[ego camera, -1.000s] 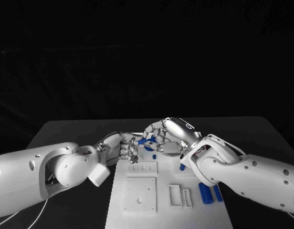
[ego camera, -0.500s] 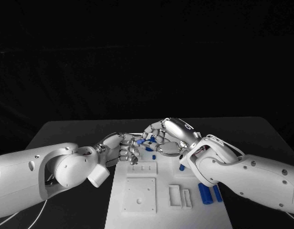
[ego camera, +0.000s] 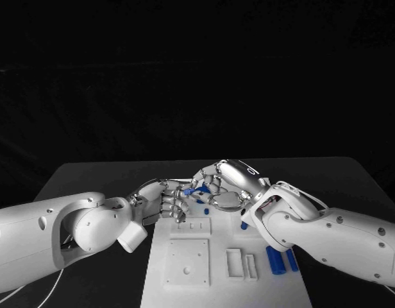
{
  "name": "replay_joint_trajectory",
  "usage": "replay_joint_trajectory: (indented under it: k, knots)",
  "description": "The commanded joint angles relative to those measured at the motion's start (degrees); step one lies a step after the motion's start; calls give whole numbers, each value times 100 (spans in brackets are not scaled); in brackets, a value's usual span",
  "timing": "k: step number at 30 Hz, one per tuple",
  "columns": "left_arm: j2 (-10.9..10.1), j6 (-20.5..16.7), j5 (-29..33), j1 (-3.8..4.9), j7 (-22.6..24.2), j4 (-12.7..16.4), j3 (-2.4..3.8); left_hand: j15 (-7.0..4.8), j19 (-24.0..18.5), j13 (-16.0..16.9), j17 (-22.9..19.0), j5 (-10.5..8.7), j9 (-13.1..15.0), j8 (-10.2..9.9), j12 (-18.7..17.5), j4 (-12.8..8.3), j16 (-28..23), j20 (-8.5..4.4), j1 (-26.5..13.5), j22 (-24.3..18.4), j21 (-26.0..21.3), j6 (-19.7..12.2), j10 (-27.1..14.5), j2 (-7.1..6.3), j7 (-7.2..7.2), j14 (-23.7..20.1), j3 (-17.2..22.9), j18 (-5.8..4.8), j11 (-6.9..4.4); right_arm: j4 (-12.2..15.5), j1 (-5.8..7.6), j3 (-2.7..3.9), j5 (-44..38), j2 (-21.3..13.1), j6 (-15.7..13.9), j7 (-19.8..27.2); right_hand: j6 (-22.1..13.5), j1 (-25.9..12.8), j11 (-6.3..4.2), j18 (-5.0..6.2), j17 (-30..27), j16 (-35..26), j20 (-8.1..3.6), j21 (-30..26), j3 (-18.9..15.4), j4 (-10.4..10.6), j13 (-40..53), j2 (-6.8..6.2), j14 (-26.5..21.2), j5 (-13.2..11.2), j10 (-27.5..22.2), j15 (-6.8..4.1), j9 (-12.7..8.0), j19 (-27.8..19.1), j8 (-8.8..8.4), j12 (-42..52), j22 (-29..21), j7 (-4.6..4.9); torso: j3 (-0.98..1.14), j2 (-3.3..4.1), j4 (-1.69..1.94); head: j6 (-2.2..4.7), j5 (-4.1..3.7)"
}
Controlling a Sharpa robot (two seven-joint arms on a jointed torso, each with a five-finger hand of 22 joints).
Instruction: Assemble the parts on the task board
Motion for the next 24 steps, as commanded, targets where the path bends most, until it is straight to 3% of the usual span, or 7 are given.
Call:
replay_joint_trajectory:
  k: [1,7,14,17,18,20,24]
  knots:
    - [48,113,-62,-7,-86,66,-5,8,-37,-10,-9,-36,-16,-43,-37,45,-25,-386,4,-11,-18,-66,-82,-95,5,-50,-4,-30,25,38,11,12,17,22,118,30,103,4,-39,73,9,34,-19,36,40,10,7,-15,-3,-5,8,-46,214,-2,27,4,113,6,2,-3,-2,-7,2]
    - [42,-69,-62,-7,-79,52,-5,116,-171,-52,-21,-36,-91,-221,-165,164,-71,-290,7,-47,-64,-467,-469,-444,174,-201,-32,-24,185,77,11,11,324,-7,155,54,103,1,-40,73,12,37,-19,39,48,9,8,-18,-2,-5,12,-47,221,0,30,2,113,5,4,0,0,-10,2]
    - [41,-182,-62,-7,-74,32,-6,194,-311,-40,-33,-36,-97,-249,-168,330,-112,-206,30,-78,-102,-639,-659,-637,239,-355,-36,-17,257,82,11,11,766,-23,245,17,103,-12,-41,73,18,44,-18,47,60,9,12,-2,2,-5,23,-47,236,4,35,2,114,4,4,0,0,-10,2]
    - [36,-210,-65,-6,-90,18,-6,225,-363,-38,-45,-36,-97,-254,-168,459,-139,-173,-85,-93,-122,-693,-719,-858,262,-410,-99,-25,282,87,11,10,871,-30,320,-10,102,-17,-42,73,22,49,-19,53,69,-2,14,10,4,-5,28,-48,246,5,38,1,114,3,4,-1,-2,-13,0]
    - [36,-211,-73,-6,-92,17,-6,252,-416,-34,-48,-47,-92,-260,-171,420,-153,-149,-226,-94,-134,-737,-760,-849,281,-451,-343,-37,302,89,11,10,934,-31,327,-11,101,-17,-42,73,23,50,-19,54,72,-5,15,12,4,-5,29,-48,249,5,39,1,115,3,4,-1,-2,-13,0]
    - [37,-216,-73,-6,-99,16,-6,256,-499,-12,-51,-34,-68,-232,-140,137,-164,-135,-308,-113,-156,-780,-817,-711,277,-497,-854,5,302,89,11,10,981,-31,337,-18,100,-18,-43,73,25,52,-20,56,79,-12,17,16,4,-5,31,-49,254,5,40,0,115,2,4,-1,-3,-14,1]
    - [52,-218,-74,-6,-93,-5,-7,262,-516,-10,-60,-34,-68,-226,-135,79,-180,-128,-333,-137,-174,-802,-847,-711,279,-518,-967,14,307,73,11,10,1115,-45,429,-73,97,-24,-42,72,28,54,-20,59,86,-22,19,22,4,-5,33,-49,261,4,42,-2,115,3,3,-1,0,-12,-4]
